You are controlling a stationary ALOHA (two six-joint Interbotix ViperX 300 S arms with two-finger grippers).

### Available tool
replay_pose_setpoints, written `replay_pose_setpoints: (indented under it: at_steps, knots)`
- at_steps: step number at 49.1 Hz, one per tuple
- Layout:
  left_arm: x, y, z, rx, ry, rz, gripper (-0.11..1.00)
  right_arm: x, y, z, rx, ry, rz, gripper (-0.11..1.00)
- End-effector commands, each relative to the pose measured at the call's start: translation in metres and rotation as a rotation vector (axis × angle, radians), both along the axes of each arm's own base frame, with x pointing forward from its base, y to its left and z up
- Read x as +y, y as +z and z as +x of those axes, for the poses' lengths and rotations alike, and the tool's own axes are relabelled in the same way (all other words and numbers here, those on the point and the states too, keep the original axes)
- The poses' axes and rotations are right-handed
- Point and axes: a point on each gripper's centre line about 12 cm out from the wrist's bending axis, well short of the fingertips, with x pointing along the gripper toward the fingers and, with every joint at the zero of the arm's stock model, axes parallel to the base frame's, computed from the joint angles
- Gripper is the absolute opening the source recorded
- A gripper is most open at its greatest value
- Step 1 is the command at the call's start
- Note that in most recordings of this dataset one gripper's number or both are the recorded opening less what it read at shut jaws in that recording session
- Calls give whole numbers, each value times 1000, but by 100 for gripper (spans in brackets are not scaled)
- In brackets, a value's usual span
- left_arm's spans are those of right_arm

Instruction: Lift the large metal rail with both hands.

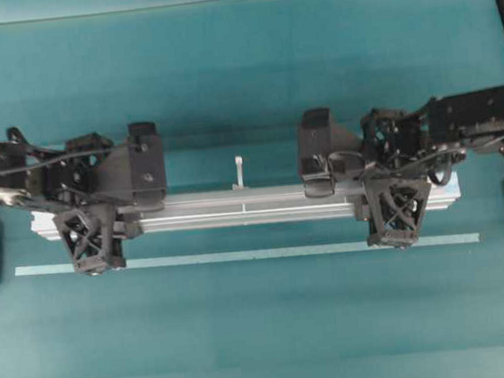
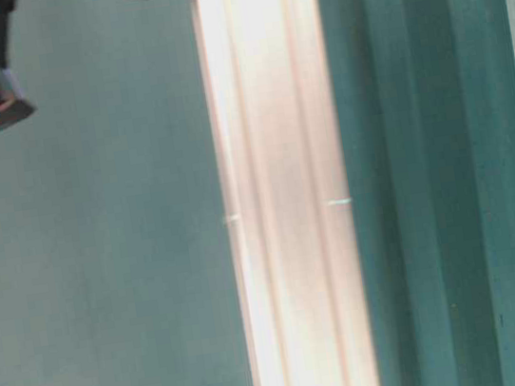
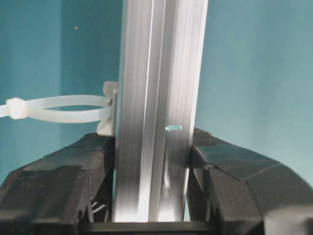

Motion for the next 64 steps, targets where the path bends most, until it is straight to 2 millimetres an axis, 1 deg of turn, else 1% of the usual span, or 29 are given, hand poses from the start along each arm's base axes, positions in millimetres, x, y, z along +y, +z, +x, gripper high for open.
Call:
replay_pose_setpoints:
  at_steps: [1,9,13,19,45,56,64]
  knots:
    - [3,-2,4,-32,12,1,35,4,-7,0,-6,6,3,39]
    - [2,-17,8,-16,11,-2,35,5,-20,-2,-7,6,1,39]
    - [2,-27,8,6,11,-3,35,5,-26,-3,-9,6,0,39]
    - [0,-35,8,4,4,-2,35,7,-34,-3,-9,12,-1,39]
    - [-5,-56,9,-22,-2,-9,35,17,-62,-3,7,33,-2,39]
    - [-10,-64,13,-33,-17,-11,36,18,-71,-4,14,32,-3,39]
    - [-15,-70,15,-35,-23,-16,35,18,-72,-3,6,29,-3,39]
